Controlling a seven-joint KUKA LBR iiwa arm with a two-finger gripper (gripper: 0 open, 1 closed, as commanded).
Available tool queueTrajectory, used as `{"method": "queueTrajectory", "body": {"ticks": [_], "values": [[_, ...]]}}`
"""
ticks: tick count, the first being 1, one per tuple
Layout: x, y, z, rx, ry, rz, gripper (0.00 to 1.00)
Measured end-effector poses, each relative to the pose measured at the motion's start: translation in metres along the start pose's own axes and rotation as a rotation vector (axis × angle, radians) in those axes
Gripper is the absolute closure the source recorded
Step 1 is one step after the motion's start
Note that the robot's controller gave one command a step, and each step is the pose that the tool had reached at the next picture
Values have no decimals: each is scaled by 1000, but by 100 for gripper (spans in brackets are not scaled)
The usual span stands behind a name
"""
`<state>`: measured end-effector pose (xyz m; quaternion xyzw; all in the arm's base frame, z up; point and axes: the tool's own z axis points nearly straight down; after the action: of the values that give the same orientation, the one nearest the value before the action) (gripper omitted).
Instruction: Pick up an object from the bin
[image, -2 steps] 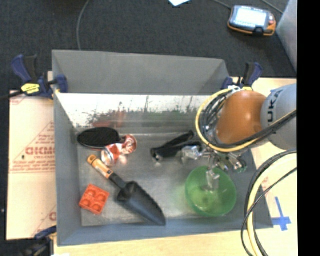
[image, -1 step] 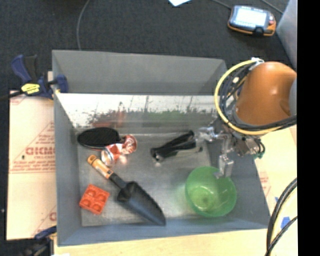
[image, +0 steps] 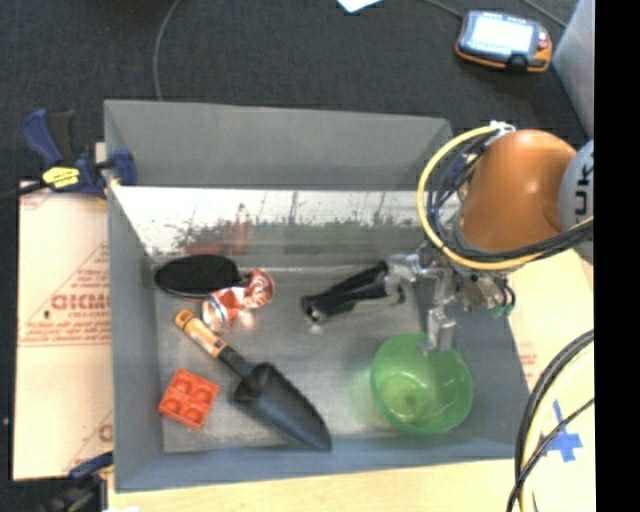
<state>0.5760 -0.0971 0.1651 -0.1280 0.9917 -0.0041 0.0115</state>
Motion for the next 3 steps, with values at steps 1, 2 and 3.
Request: {"method": "queueTrajectory", "body": {"ticks": [1, 2, 3], "values": [[0, 6, 22, -6, 12, 139, 0], [16, 10, 5, -9, 14, 201, 0], [14, 6, 96, -12, 10, -264, 0]]}}
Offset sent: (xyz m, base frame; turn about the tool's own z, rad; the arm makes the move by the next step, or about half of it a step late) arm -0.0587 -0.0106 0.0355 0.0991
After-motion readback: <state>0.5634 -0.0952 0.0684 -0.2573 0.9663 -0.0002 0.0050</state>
